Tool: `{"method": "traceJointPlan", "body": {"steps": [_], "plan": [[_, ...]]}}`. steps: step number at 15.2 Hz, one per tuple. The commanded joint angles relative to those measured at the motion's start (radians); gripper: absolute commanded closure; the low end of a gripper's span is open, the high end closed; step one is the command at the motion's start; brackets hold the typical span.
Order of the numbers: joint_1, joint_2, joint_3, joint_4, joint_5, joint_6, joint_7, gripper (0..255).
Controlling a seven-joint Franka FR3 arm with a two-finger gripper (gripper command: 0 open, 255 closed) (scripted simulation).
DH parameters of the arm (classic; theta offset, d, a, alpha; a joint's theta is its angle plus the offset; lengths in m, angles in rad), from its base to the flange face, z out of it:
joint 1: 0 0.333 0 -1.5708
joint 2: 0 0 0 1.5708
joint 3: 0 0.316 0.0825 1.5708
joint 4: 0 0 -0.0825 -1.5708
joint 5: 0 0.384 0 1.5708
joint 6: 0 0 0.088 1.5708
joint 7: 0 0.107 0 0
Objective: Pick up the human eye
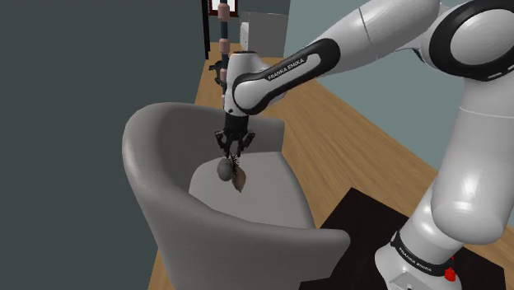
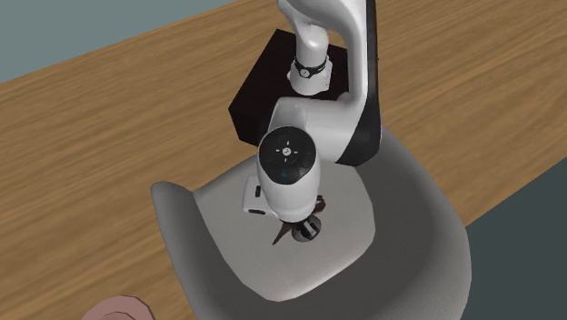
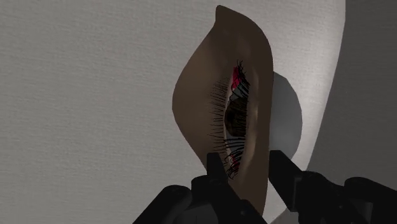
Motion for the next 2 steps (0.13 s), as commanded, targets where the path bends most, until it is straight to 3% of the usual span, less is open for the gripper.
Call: {"method": "traceJointPlan", "body": {"steps": [1, 2], "plan": [[-0.001, -0.01, 0.001, 0.0, 0.003, -0.01, 0.0, 255], [-0.001, -0.01, 0.001, 0.0, 0.003, -0.01, 0.0, 255]]}}
